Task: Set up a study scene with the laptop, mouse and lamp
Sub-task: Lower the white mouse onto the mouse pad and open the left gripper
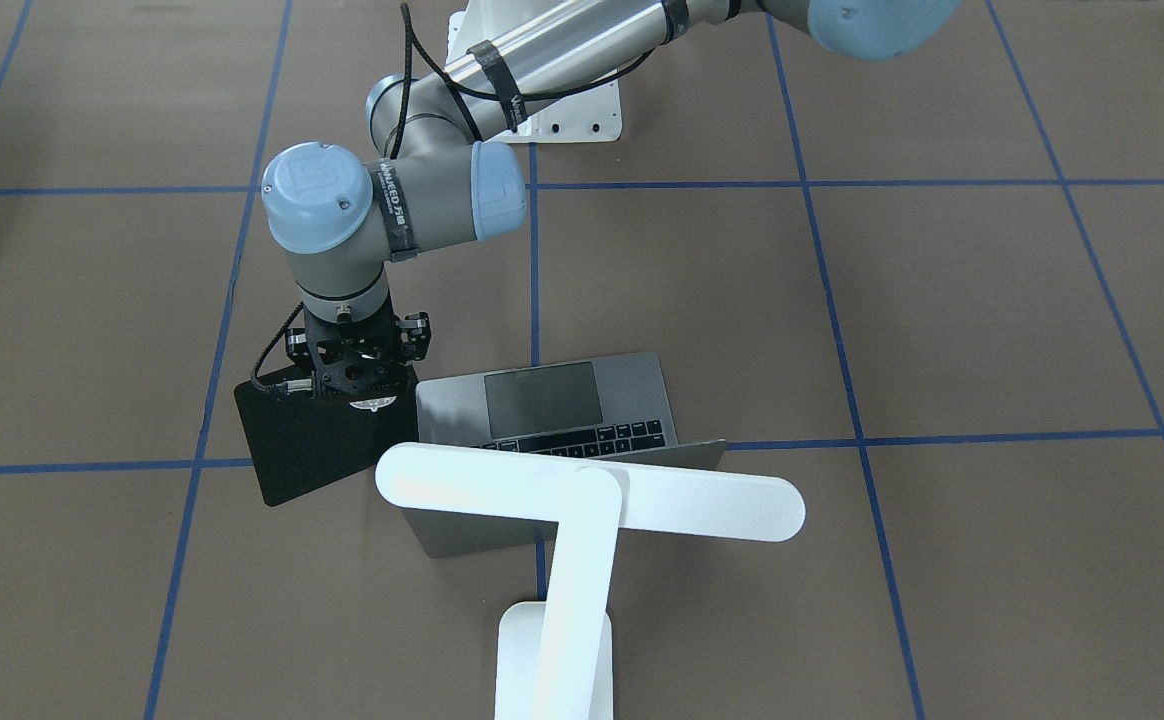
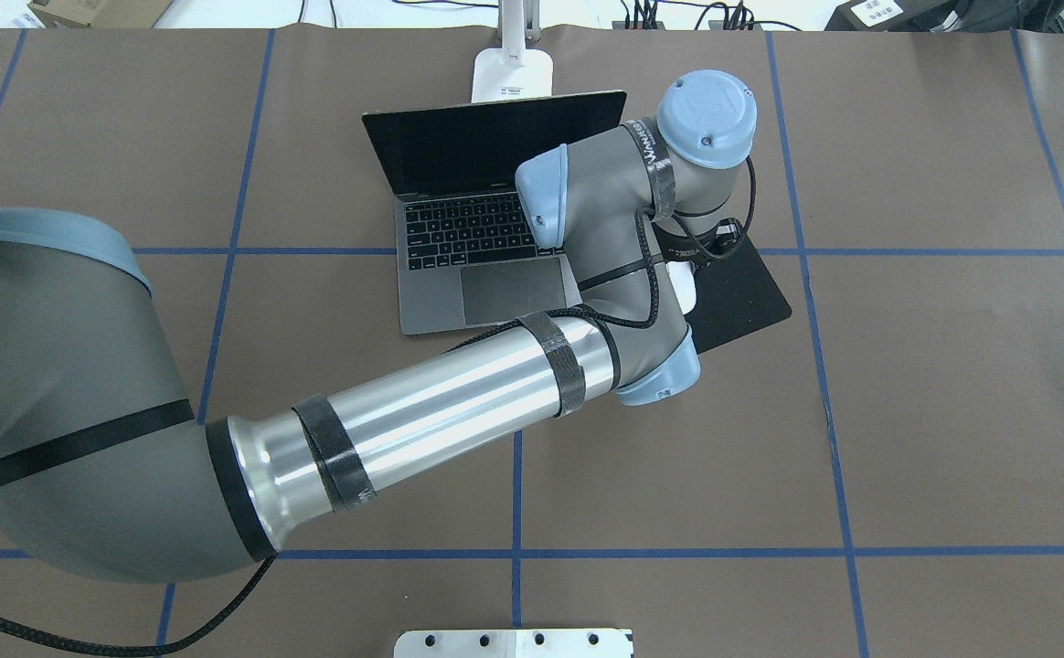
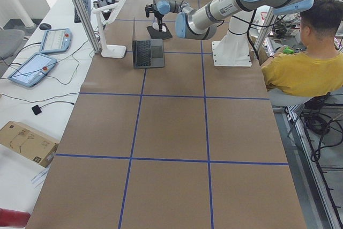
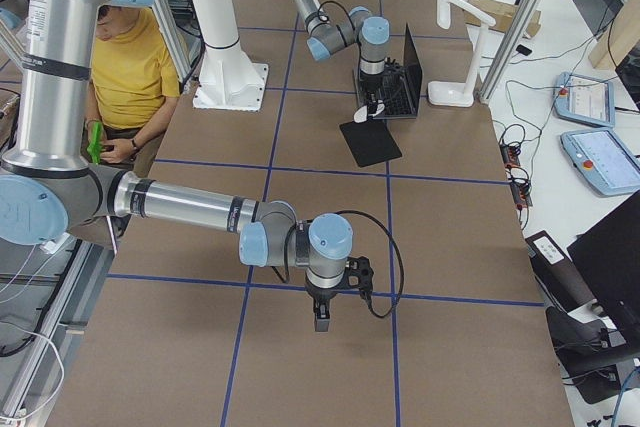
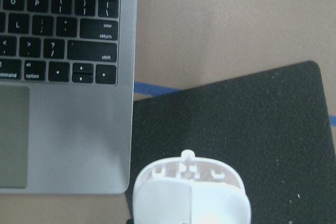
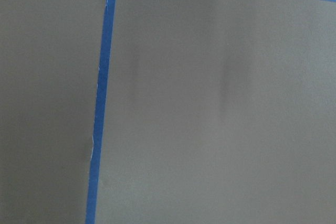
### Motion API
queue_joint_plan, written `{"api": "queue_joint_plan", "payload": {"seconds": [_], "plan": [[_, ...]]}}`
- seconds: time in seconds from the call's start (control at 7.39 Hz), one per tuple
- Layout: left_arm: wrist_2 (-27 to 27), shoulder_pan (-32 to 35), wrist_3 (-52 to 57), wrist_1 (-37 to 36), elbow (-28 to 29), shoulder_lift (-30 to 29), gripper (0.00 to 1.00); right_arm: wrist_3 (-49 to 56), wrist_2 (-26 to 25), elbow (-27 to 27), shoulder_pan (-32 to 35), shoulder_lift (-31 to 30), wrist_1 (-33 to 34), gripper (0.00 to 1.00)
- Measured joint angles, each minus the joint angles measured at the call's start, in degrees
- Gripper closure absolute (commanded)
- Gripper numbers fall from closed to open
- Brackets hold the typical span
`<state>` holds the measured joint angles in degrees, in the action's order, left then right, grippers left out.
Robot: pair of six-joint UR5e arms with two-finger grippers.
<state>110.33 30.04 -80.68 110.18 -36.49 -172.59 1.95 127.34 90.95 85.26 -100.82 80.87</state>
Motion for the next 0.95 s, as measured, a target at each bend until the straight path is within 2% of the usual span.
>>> {"api": "queue_joint_plan", "payload": {"seconds": [0.27, 0.54, 0.95], "plan": [[-1.3, -1.0, -1.0, 0.8, 0.5, -0.5, 0.60, 0.0, 0.0, -0.9, 0.0, 0.8, 0.0, 0.00], [-3.6, -2.5, -1.9, 2.1, 1.2, -0.6, 0.53, 0.0, 0.0, -1.0, 0.0, 0.9, 0.0, 0.00], [-6.3, -3.7, -2.2, 4.1, 2.4, -0.6, 0.25, 0.0, 0.0, -1.0, 0.0, 0.9, 0.0, 0.00]]}}
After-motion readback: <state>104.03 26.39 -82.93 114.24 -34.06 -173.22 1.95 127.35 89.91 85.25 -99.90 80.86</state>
